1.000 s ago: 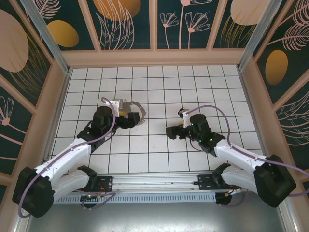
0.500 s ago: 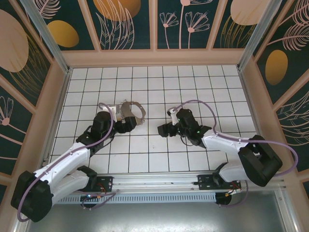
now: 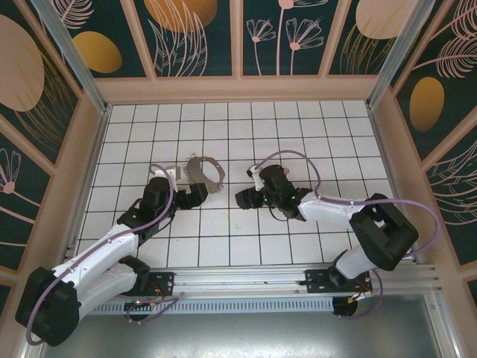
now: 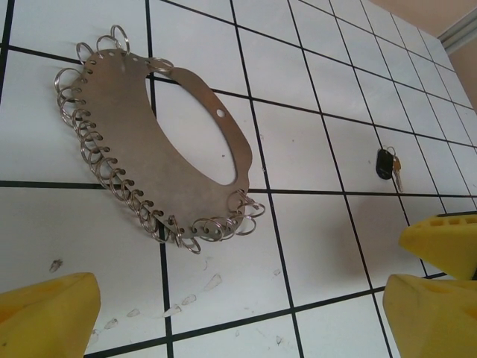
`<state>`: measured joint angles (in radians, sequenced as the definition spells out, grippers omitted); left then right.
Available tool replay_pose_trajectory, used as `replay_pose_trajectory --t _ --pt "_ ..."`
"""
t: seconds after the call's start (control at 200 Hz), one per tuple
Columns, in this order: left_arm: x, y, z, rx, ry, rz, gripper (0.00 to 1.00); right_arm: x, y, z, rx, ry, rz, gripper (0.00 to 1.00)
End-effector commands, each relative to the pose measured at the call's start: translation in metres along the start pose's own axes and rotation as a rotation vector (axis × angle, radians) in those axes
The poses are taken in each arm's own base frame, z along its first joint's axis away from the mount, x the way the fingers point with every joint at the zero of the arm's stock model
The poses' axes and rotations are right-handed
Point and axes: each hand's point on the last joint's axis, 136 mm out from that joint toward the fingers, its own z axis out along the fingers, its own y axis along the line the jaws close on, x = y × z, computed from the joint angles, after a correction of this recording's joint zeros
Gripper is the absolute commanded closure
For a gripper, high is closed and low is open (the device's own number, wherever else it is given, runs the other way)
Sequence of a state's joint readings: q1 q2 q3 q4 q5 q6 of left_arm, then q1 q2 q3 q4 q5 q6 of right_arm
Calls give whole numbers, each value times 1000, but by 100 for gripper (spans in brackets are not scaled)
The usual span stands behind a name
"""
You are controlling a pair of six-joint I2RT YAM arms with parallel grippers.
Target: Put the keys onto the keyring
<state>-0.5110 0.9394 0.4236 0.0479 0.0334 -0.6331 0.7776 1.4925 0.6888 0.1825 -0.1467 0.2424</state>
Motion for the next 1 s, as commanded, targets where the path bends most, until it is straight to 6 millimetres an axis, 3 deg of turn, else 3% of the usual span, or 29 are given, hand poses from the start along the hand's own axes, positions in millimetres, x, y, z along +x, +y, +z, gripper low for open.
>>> replay_pose_trajectory --t 0.0,0.27,0.556,0.766,0.996 --pt "-5 1 -4 -9 -38 3 1 -11 4 4 9 -18 -5 31" --pt "0 11 -2 -53 -21 14 1 -8 8 14 14 25 -6 33" --pt "-11 16 -5 -96 -62 19 1 -11 9 15 38 48 -19 46" --pt "-5 17 0 -86 -39 -6 6 -24 24 20 12 37 -38 55" --pt "-8 22 -2 -96 -49 -26 9 -38 37 43 -15 42 -58 59"
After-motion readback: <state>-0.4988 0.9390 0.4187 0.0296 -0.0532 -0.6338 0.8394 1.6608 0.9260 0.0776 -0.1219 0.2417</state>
